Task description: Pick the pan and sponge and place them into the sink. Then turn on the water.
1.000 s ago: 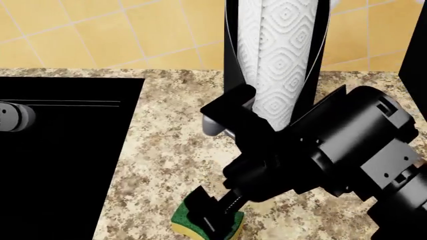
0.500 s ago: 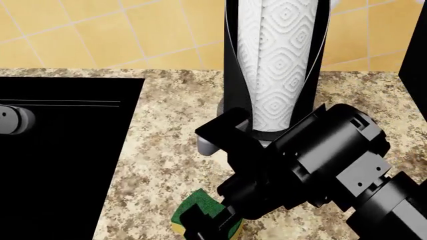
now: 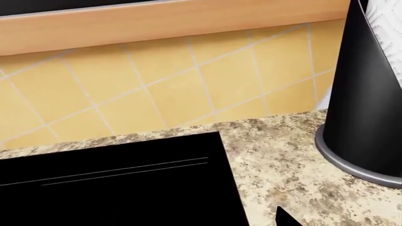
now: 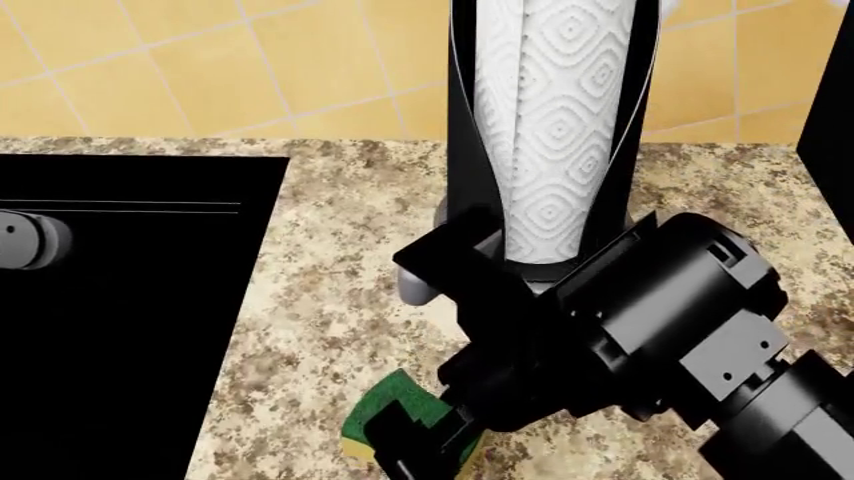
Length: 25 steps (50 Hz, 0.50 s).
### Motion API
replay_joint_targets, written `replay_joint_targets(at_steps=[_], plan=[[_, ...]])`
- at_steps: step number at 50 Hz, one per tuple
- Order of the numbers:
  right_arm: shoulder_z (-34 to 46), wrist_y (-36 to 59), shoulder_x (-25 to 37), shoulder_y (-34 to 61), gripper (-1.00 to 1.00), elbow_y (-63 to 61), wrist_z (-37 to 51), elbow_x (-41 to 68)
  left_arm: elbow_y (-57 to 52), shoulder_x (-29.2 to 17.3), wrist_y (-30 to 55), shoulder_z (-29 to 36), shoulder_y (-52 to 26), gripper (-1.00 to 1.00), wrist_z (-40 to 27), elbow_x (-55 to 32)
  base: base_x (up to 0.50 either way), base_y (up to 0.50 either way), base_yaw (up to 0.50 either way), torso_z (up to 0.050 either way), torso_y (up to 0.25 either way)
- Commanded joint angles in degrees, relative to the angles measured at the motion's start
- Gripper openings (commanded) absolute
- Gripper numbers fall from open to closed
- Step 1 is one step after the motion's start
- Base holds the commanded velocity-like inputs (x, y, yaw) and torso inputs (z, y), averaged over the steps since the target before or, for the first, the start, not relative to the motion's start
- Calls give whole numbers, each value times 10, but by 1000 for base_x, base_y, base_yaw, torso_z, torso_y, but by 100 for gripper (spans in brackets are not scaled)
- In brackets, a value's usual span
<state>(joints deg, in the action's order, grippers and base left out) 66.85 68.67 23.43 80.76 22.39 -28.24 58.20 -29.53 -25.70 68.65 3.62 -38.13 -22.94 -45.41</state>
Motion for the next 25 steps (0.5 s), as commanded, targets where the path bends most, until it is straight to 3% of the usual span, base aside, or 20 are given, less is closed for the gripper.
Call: replay_joint_targets(at_steps=[1,13,25], plan=[[-26,-22,11,1,-100,-16,39,0,3,1,-2,6,-3,100,-3,0,0,0,0,0,0],[-65,-27,46,-6,-100,-57,111,10,8,-3,-2,9,-10,100,-2,-1,0,0,0,0,0],[-67,-18,68,-13,-100,-115,115,27,12,-8,-6,7,-12,100,-3,-1,0,0,0,0,0]])
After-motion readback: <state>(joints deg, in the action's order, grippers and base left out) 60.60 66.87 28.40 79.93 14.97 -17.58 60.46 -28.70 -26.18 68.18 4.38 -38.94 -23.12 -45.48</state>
